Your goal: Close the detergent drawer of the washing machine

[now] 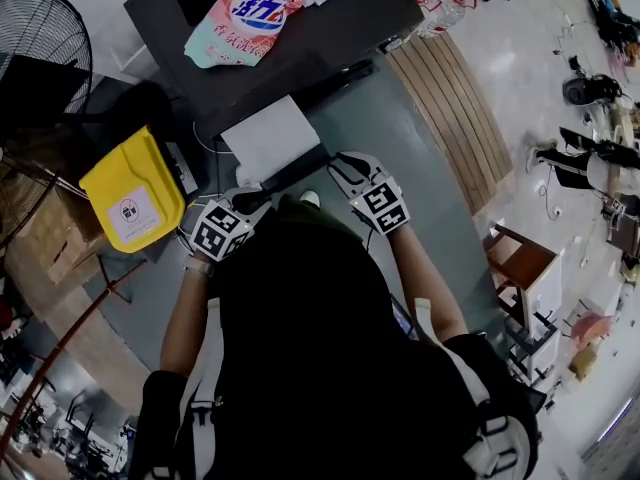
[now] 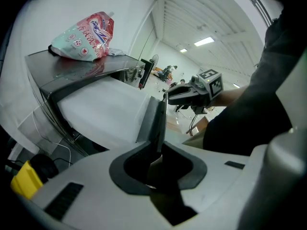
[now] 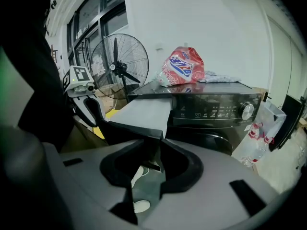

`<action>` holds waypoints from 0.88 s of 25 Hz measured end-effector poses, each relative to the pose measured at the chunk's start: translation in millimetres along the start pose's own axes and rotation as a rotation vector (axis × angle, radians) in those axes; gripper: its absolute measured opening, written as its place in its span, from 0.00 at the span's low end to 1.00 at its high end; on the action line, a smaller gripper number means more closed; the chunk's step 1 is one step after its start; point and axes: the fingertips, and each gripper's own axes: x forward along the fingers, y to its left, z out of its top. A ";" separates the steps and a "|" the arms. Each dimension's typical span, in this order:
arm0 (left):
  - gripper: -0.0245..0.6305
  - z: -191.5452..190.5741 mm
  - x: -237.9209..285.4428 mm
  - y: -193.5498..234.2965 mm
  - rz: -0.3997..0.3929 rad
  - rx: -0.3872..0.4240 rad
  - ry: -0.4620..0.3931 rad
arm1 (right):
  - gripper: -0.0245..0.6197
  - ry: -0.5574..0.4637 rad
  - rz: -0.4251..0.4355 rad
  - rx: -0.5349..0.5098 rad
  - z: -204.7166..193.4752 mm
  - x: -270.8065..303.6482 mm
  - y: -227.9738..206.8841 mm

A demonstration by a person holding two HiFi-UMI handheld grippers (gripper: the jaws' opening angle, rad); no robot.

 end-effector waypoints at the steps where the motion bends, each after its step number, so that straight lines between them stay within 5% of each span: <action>1: 0.16 1.1 0.1 1.1 -0.003 0.003 -0.001 | 0.22 0.000 -0.003 0.002 0.7 0.8 -0.6; 22: 0.16 22.0 -15.5 53.5 0.019 -0.008 -0.006 | 0.22 -0.027 -0.060 0.034 37.3 40.3 -18.2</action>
